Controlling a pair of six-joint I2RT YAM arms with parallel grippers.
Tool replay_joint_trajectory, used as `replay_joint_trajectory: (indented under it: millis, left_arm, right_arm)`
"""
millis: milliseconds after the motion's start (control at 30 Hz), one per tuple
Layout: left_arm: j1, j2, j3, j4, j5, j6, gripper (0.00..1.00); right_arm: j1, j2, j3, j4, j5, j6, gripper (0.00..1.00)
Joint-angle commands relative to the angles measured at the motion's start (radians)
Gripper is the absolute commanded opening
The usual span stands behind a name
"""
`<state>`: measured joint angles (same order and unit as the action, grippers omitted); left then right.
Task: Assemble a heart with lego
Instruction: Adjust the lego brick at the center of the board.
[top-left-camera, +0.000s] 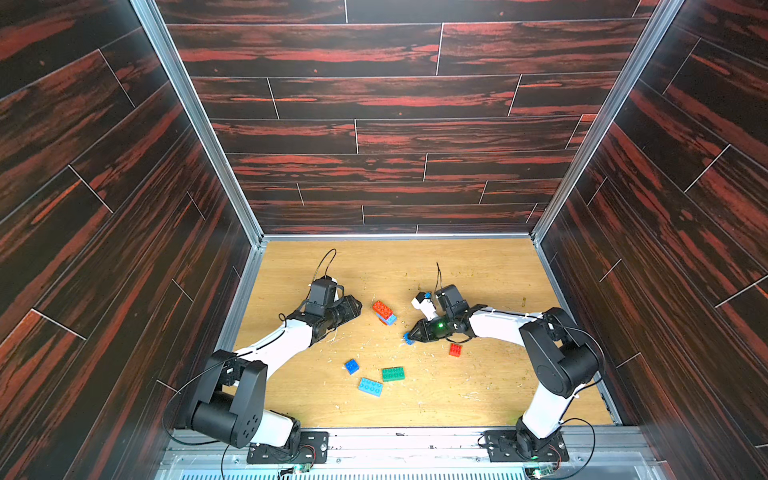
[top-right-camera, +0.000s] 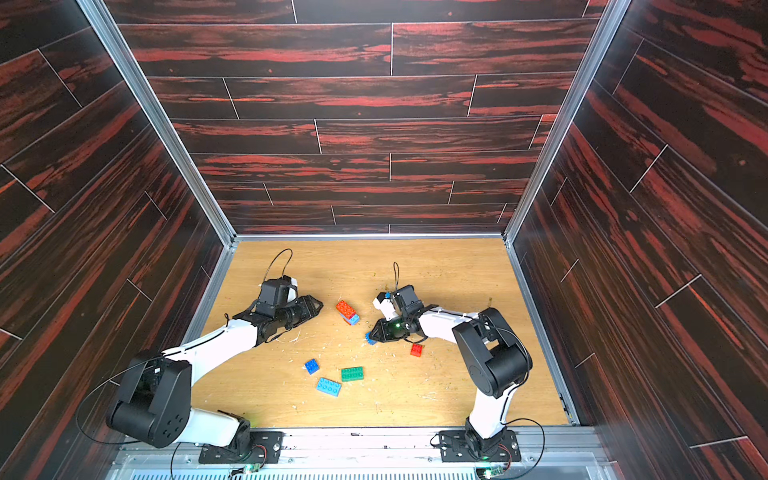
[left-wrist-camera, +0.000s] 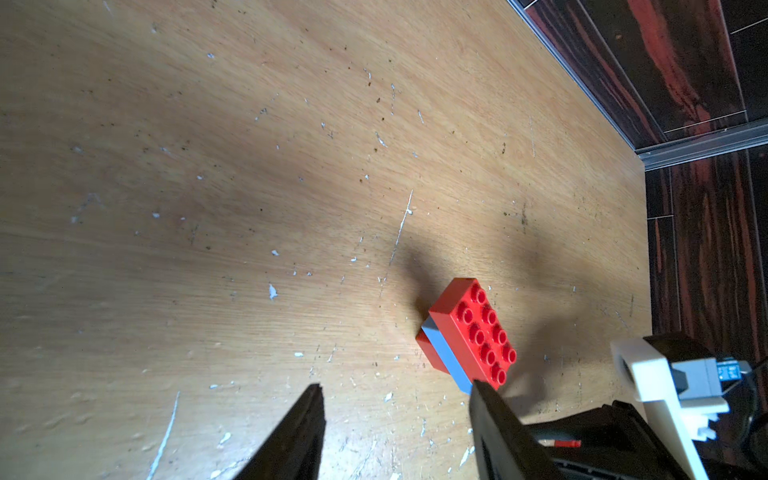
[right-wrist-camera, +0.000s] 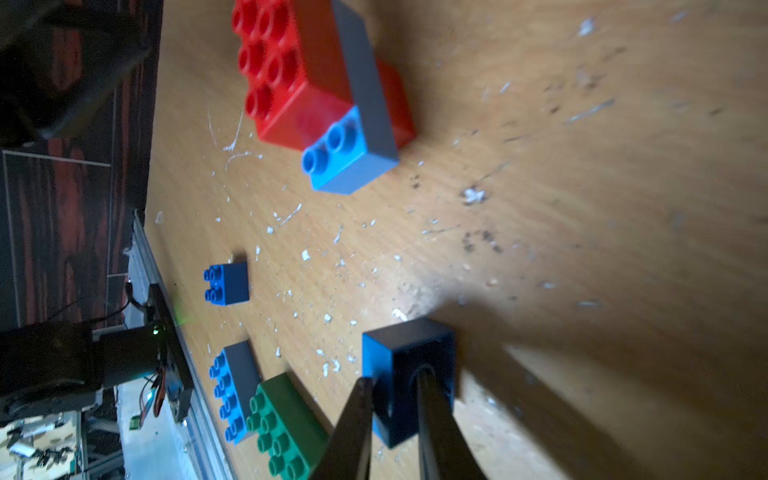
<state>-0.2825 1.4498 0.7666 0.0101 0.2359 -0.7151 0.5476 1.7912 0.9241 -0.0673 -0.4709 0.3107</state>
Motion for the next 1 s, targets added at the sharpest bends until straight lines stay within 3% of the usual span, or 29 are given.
replay_joint_trajectory:
  millis: [0, 133, 567, 967]
  left_arm:
    - [0.005, 0.001, 0.013, -0.016, 0.008, 0.011, 0.6]
    - [0.005, 0.006, 0.014, -0.015, 0.008, 0.01, 0.6]
    - [0.005, 0.009, 0.015, -0.023, 0.0, 0.014, 0.6]
    - [0.005, -0.005, 0.019, -0.045, -0.014, 0.023, 0.6]
  right_arm:
    - [-0.018, -0.001, -0.012, -0.033, 0.081, -0.014, 0.22]
    - [-0.021, -0.007, -0.008, -0.052, 0.139, -0.02, 0.29]
    - [-0.092, -0.076, -0.054, -0.062, 0.226, -0.025, 0.3]
    - [-0.094, -0.203, -0.138, -0.078, 0.274, -0.032, 0.26]
